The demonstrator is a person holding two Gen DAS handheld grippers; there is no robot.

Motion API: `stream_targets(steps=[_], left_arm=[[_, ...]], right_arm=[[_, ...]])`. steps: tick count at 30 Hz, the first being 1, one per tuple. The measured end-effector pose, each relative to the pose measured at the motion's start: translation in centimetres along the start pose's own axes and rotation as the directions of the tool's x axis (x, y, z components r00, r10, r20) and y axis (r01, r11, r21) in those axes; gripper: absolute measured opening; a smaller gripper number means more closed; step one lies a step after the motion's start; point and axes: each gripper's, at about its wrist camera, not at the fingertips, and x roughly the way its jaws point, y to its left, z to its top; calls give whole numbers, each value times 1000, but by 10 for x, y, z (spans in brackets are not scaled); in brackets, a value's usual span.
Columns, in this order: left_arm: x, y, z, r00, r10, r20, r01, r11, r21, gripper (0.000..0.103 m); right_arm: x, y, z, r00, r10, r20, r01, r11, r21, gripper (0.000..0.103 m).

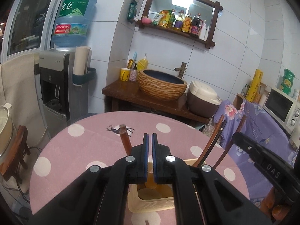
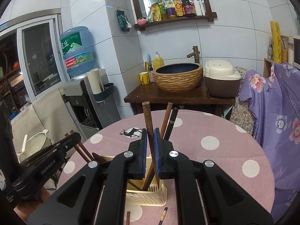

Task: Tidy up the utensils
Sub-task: 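Lower both chopsticks into the holder and open both tools, then move both tools back toward the last wooden and black chopsticks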

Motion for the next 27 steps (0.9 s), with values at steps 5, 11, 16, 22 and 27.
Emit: stream_targets(steps=[5, 11, 16, 22, 27], left_arm=[[-5, 4, -6, 999, -35, -7, 35, 999, -23, 6], [-29, 8, -25, 999, -24, 26, 25, 999, -28, 57], [-39, 20, -54, 1000, -5, -17, 5, 999, -49, 73], [-38, 30, -96, 993, 30, -115, -37, 998, -57, 82], [-25, 37, -132, 974, 41, -225, -56, 997, -61, 82]], right_arm=[[0, -4, -5, 1000, 26, -14, -25, 999, 28, 18], [-11, -14, -24, 1000, 15, 0, -15, 999, 40, 42], [-22, -15, -50, 999, -29, -22, 29, 1000, 0, 46], [-27, -15, -95, 995, -52, -86, 47, 997, -63, 54], [-28, -20, -134, 984, -90, -152, 80, 994, -72, 56]])
